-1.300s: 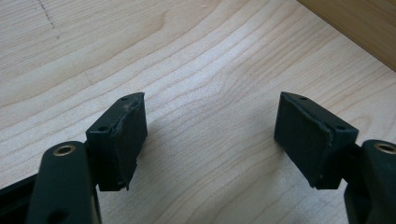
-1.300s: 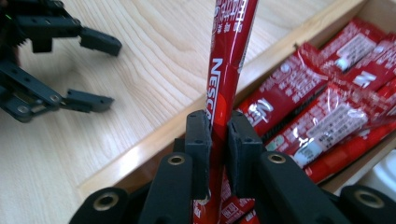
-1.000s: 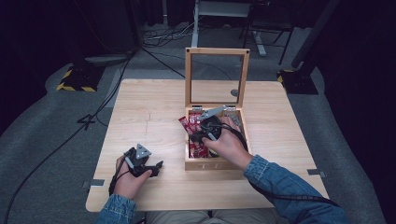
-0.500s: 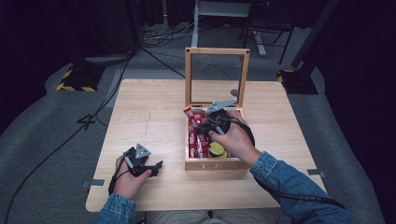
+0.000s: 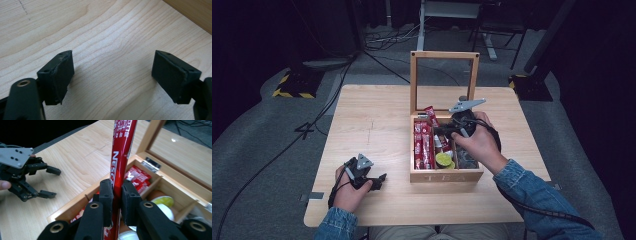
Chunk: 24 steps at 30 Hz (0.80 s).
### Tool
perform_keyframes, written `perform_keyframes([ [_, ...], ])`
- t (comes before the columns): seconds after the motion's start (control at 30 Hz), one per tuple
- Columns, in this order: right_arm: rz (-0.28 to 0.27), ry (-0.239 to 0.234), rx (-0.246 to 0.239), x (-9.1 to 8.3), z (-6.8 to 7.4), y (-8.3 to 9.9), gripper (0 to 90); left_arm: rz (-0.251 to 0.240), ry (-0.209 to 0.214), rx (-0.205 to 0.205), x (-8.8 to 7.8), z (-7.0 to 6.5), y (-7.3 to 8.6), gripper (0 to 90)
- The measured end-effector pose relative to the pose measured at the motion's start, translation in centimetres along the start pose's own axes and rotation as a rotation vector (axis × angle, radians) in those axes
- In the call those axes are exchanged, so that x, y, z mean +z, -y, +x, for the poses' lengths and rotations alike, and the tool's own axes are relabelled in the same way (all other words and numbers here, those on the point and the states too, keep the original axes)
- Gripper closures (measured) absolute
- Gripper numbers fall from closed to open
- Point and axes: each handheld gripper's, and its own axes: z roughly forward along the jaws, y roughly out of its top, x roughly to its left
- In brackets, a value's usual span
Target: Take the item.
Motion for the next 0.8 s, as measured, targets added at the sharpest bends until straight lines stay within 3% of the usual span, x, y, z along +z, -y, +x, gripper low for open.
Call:
perform_keyframes([
  [0.23,-0.014,0.04,0.015,-1.9,-1.5,0.4,80.4,0.002,0.006,-0.006,-0.1,0.4,0.0,16.1],
  [0.4,-0.006,0.072,0.012,-2.9,-2.6,0.9,80.4,-0.011,0.031,-0.035,-0.2,0.9,0.1,15.4],
  [0.53,-0.009,0.095,0.021,-3.6,-3.3,1.3,80.4,0.003,-0.006,-0.002,-0.1,1.0,0.2,15.3],
  [0.8,-0.037,0.14,0.056,-5.6,-5.1,2.0,80.3,0.002,-0.004,-0.012,-0.1,1.0,0.2,15.2],
])
